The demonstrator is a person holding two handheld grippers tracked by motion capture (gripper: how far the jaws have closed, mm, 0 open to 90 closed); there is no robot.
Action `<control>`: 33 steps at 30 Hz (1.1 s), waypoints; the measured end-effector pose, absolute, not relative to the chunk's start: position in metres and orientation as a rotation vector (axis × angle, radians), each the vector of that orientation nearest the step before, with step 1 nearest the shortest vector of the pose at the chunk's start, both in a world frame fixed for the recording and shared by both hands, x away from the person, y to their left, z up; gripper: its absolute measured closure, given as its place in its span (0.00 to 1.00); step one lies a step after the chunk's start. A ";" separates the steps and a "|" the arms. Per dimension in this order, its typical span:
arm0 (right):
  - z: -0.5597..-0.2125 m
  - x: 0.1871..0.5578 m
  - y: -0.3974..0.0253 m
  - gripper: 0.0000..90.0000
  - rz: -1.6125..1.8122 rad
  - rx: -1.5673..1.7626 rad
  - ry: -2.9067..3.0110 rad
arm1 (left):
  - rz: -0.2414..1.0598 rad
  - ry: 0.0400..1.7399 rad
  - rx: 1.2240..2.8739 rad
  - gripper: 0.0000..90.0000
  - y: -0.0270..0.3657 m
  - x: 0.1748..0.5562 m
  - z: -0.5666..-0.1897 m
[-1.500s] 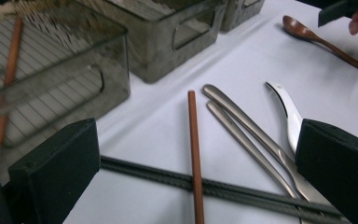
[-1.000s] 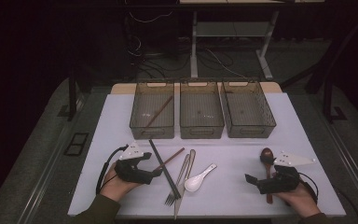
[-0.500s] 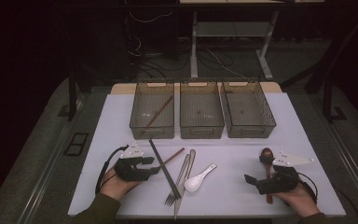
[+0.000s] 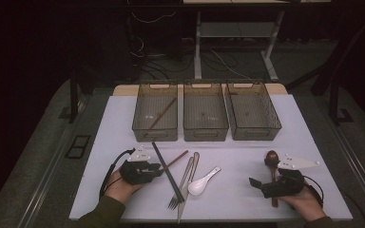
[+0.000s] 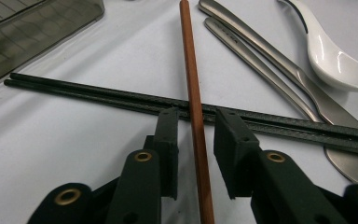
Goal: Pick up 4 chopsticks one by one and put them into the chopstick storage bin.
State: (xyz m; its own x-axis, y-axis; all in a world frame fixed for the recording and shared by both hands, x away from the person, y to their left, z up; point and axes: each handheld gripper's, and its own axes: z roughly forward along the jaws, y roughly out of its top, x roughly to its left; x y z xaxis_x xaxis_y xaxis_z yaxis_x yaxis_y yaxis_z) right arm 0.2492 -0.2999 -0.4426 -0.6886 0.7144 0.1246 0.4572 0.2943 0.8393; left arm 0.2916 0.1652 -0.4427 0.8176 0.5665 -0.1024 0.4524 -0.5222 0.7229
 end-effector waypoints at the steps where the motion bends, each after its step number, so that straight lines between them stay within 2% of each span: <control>1: -0.443 0.249 -0.300 0.03 1.345 1.069 2.292 | 0.183 0.748 2.207 0.80 0.165 0.291 -0.443; 17: -0.443 0.249 -0.300 0.03 1.344 1.068 2.292 | 0.187 0.737 2.248 0.84 0.161 0.292 -0.446; 26: -0.443 0.249 -0.300 0.03 1.344 1.069 2.296 | 0.179 0.743 2.252 0.92 0.161 0.293 -0.446; 33: -0.443 0.249 -0.300 0.03 1.346 1.067 2.294 | 0.172 0.757 2.251 0.92 0.161 0.294 -0.444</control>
State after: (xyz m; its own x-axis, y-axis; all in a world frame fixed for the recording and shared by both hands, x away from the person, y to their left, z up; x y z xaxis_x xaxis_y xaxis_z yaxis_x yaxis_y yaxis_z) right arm 0.2494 -0.2999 -0.4426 -0.6901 0.7128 0.1254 0.4571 0.2949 0.8391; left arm 0.2938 0.1606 -0.4444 0.8166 0.5681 -0.1018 0.4687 -0.5498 0.6914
